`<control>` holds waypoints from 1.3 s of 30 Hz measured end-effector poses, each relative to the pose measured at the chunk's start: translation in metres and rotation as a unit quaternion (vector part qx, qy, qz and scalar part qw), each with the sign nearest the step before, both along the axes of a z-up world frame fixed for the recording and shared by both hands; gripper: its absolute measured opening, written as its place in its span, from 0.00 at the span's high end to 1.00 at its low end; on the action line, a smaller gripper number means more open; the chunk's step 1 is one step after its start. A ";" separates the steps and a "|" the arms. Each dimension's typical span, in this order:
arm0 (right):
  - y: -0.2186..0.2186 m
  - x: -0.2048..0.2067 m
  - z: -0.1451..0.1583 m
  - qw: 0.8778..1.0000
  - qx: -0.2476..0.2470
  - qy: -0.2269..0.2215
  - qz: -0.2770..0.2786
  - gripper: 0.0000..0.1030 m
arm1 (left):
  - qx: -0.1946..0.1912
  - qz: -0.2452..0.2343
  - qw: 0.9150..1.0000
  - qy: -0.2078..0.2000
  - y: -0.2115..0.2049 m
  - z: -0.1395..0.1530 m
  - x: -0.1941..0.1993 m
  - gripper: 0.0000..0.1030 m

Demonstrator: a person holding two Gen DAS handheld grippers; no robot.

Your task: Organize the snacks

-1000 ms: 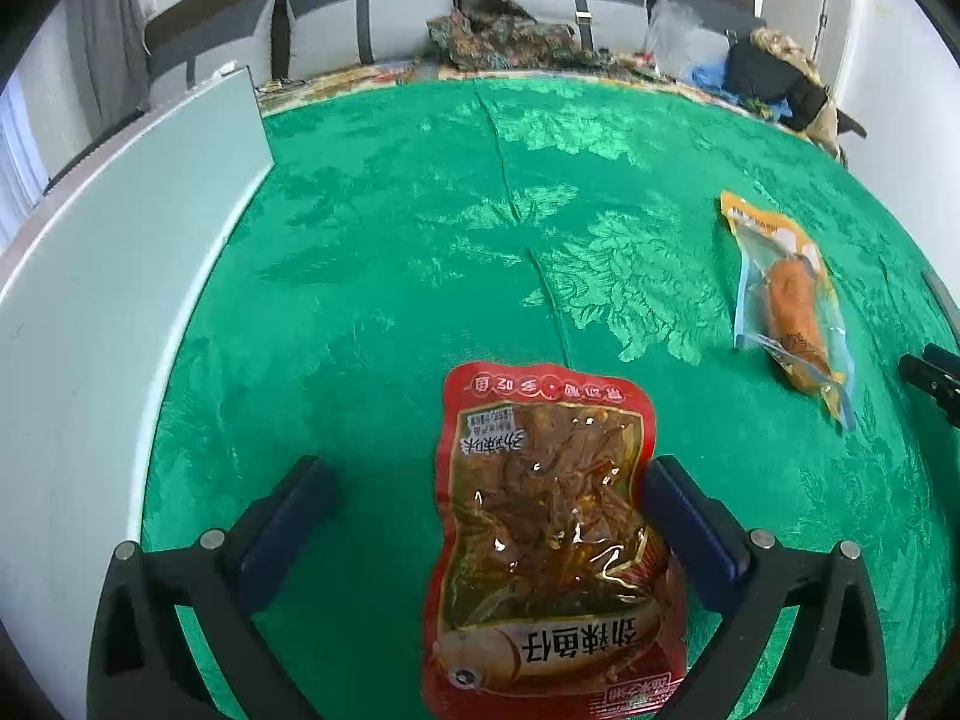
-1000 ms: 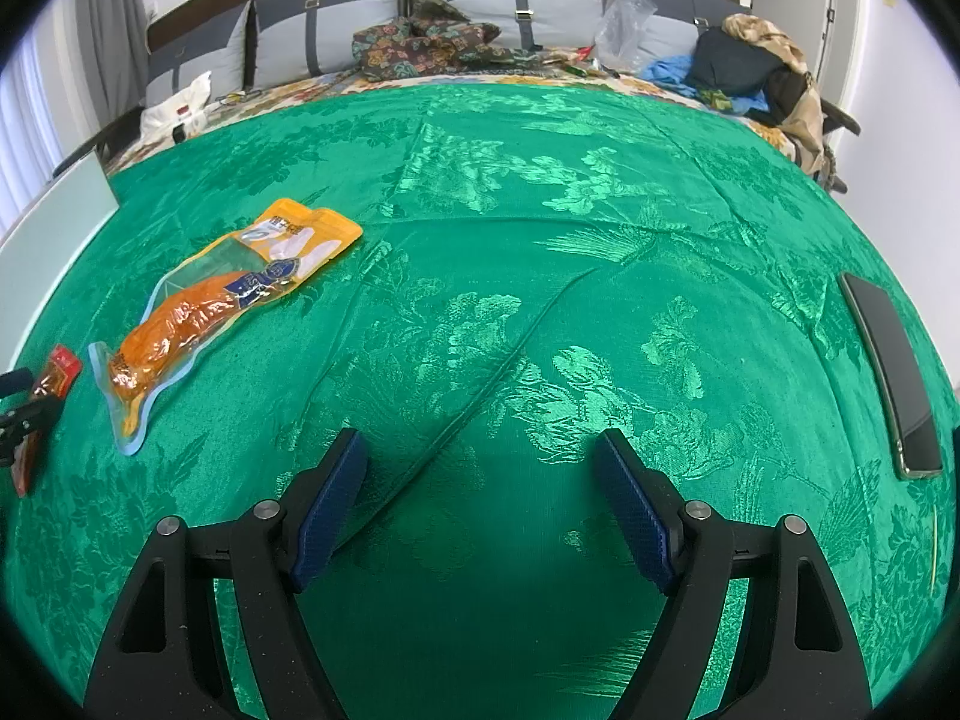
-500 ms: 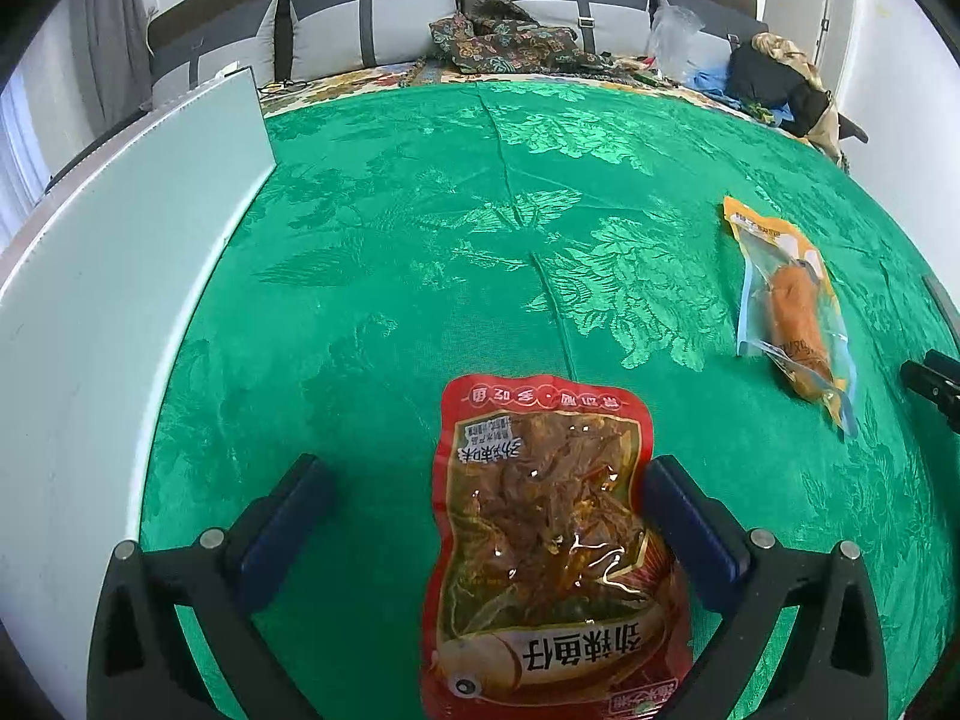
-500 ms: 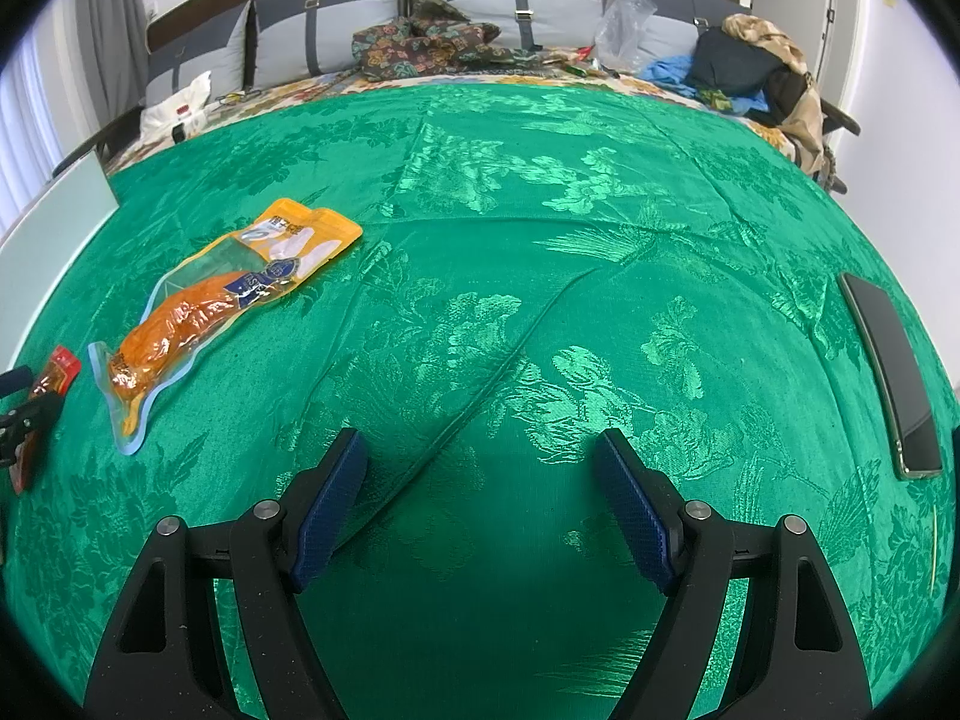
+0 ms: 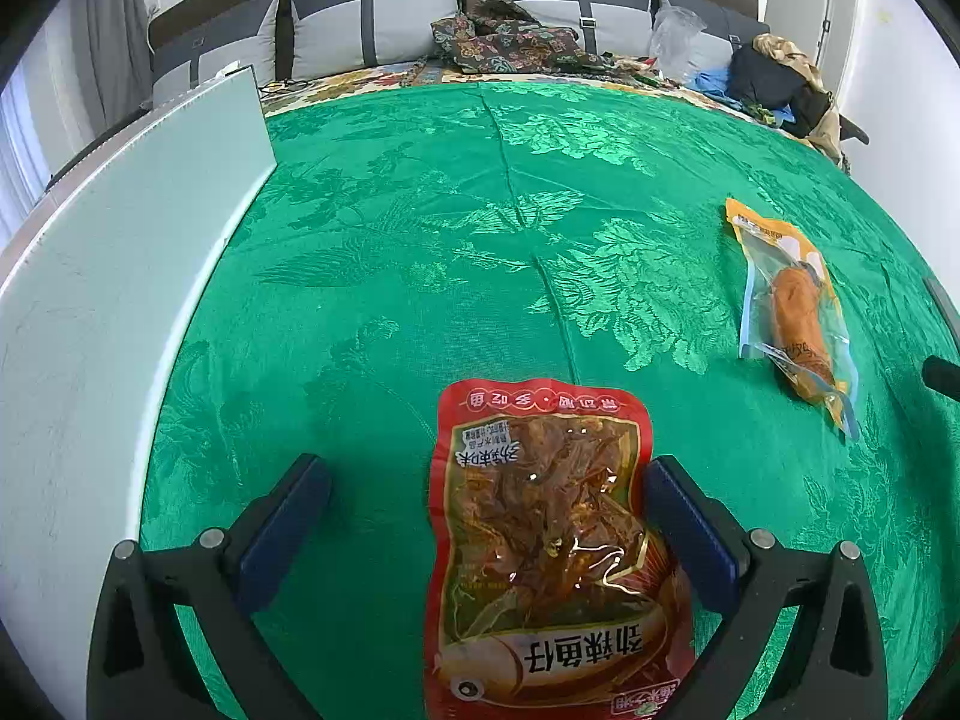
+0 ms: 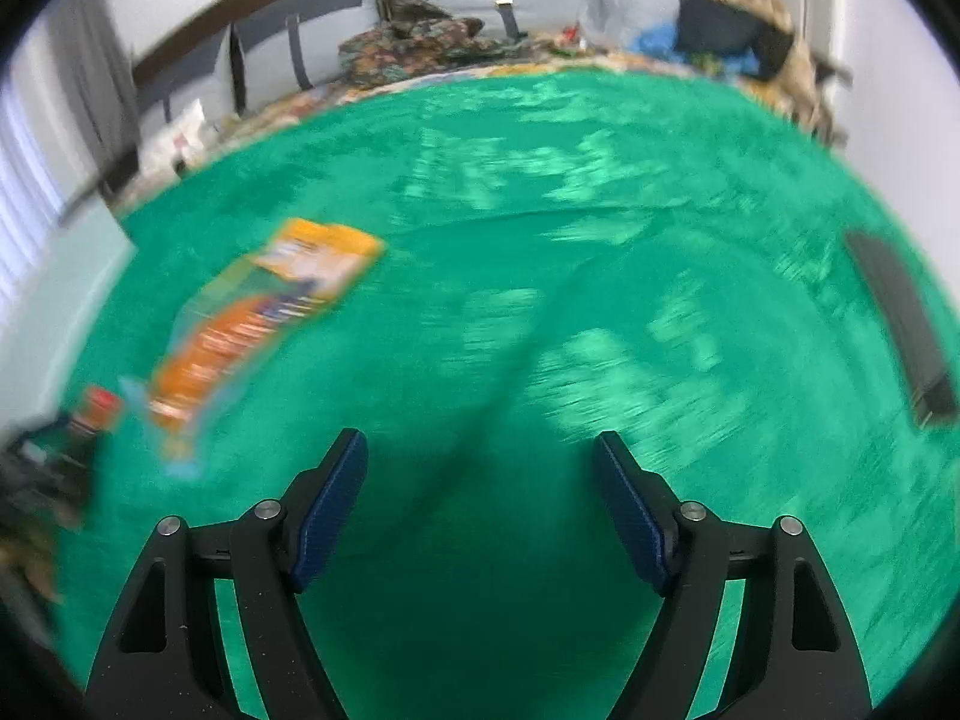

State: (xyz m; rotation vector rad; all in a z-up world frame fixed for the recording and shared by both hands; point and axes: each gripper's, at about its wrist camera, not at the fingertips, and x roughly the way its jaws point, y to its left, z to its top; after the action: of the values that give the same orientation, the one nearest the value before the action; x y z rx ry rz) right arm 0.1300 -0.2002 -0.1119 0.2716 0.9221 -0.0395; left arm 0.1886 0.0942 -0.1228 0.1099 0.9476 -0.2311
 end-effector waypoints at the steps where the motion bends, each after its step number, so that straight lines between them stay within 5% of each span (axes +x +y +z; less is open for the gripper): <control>1: 0.015 0.002 0.006 1.000 0.027 -0.002 0.017 0.21 | 0.000 0.000 1.000 0.000 0.000 0.000 0.000 0.00; 4: 0.070 0.017 0.020 0.996 0.015 0.004 0.093 0.22 | 0.000 0.000 1.000 0.000 0.000 0.000 0.000 0.00; 8: 0.145 0.048 0.019 0.980 -0.080 0.022 0.182 0.22 | 0.000 0.000 1.000 0.000 0.000 0.000 0.000 0.00; 14: 0.158 0.058 -0.005 0.963 -0.167 0.046 0.209 0.25 | 0.000 0.000 1.000 0.000 0.000 0.000 0.000 0.00; 21: 0.078 0.025 -0.001 0.977 -0.136 0.057 0.153 0.24 | 0.000 0.000 1.000 0.000 0.000 0.000 0.000 0.00; 27: 0.033 0.009 0.035 0.989 -0.050 0.028 0.136 0.23 | 0.000 0.000 1.000 0.000 0.001 0.000 0.000 0.00; 32: 0.063 0.053 0.048 0.981 -0.053 0.047 0.183 0.23 | 0.000 0.000 1.000 0.000 0.001 0.000 0.000 0.00; 39: 0.122 0.093 0.010 0.978 -0.047 0.113 0.169 0.23 | 0.000 0.000 1.000 0.000 0.001 0.000 0.000 0.00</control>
State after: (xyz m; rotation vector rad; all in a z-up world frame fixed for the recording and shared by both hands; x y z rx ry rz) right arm 0.2227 -0.0786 -0.1019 0.0194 1.1801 0.2040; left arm 0.1885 0.0949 -0.1226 0.1095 0.9483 -0.2305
